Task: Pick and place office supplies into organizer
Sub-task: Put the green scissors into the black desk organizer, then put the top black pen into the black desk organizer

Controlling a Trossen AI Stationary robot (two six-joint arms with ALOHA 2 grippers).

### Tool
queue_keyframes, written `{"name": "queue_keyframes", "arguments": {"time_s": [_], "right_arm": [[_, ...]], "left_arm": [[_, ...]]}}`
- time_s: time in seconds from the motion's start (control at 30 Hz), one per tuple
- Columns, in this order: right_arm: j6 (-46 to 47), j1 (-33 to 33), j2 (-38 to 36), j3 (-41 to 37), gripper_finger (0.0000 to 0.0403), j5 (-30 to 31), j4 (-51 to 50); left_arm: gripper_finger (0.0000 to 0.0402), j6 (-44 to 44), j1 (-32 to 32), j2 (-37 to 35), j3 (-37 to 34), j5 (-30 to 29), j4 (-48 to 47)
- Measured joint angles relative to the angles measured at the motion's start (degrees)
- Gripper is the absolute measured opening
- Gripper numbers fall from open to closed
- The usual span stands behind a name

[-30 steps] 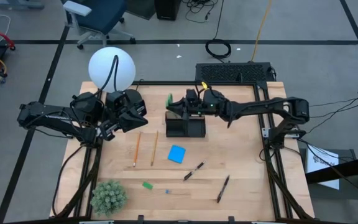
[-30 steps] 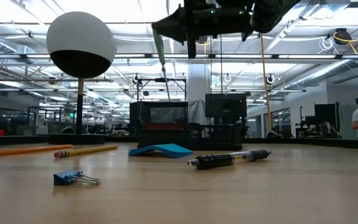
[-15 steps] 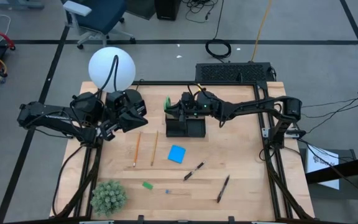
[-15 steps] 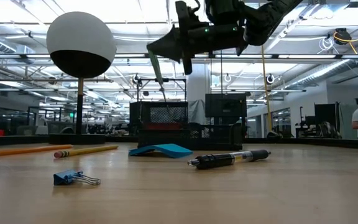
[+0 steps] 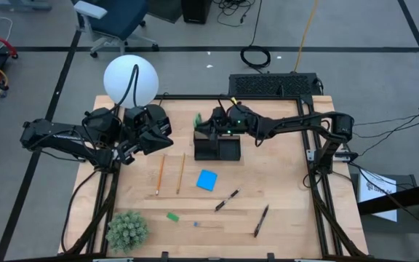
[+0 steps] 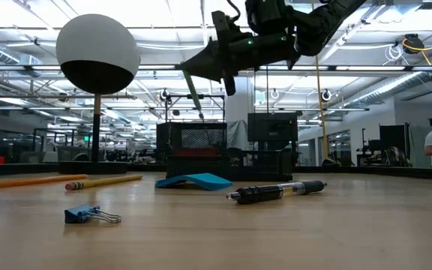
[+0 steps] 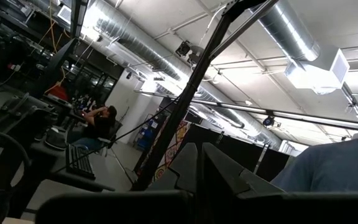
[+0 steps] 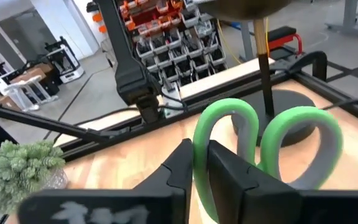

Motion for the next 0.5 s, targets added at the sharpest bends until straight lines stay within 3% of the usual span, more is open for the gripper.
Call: {"name": "queue_keyframes", "arguments": {"time_s": [0.5], "right_arm": [[0.90,0.04,0.00,0.00,0.0106,-0.03,-0.90]], "left_arm": [[0.0021,-0.02,-0.02,0.00,0.00,0.00,0.00]]}}
